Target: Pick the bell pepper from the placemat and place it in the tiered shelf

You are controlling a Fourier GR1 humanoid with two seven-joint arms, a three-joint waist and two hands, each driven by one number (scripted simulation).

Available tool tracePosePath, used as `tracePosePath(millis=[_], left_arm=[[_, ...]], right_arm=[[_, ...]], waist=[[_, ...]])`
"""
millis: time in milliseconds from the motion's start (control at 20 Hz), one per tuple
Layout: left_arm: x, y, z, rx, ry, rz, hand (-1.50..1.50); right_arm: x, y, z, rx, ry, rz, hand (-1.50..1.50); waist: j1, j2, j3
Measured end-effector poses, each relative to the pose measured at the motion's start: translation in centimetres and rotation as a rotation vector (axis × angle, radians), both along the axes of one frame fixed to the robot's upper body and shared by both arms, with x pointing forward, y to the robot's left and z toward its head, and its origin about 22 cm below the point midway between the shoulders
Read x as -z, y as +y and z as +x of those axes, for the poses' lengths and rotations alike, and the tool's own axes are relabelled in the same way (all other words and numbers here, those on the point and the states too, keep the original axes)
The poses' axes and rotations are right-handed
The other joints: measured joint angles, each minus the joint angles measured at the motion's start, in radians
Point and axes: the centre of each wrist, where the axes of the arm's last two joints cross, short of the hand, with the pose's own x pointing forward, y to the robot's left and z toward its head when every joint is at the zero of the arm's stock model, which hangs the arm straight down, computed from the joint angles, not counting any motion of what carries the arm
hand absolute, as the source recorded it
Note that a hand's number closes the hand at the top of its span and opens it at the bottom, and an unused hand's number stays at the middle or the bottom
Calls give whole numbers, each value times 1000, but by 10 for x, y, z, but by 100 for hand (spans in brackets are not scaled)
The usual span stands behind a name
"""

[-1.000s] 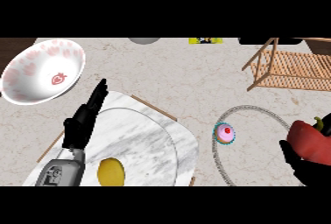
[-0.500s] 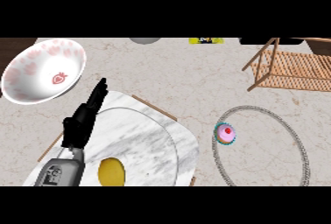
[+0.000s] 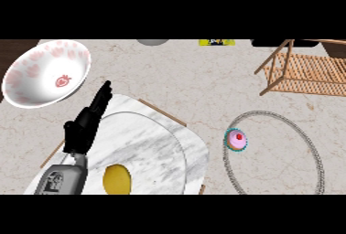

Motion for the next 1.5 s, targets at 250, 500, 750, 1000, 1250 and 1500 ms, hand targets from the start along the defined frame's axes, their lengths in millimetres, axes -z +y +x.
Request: tracePosePath(millis=[250, 500, 750, 1000, 1250, 1500], left_arm=[[-2, 4, 1, 6, -1, -1, 0], [-1, -3, 7, 2, -2, 2, 0], [1, -10, -1, 3, -8, -2, 0], [1, -8, 3, 5, -14, 1, 0], [7, -3, 4, 6, -11, 2, 0], [5, -9, 3, 13, -13, 2, 0]], right_arm=[[-6, -23, 19, 43, -27, -25, 150], [-6, -41, 38, 60, -45, -85, 150], [3, -46, 62, 85, -55, -133, 150], [14, -54, 92, 121, -61, -216, 150], [34, -62, 116, 100, -98, -271, 150], [43, -74, 129, 78, -185, -113, 150]], waist=[[1, 0, 0], [2, 1, 0], [5, 1, 0], [11, 4, 0], [10, 4, 1], [13, 4, 2]])
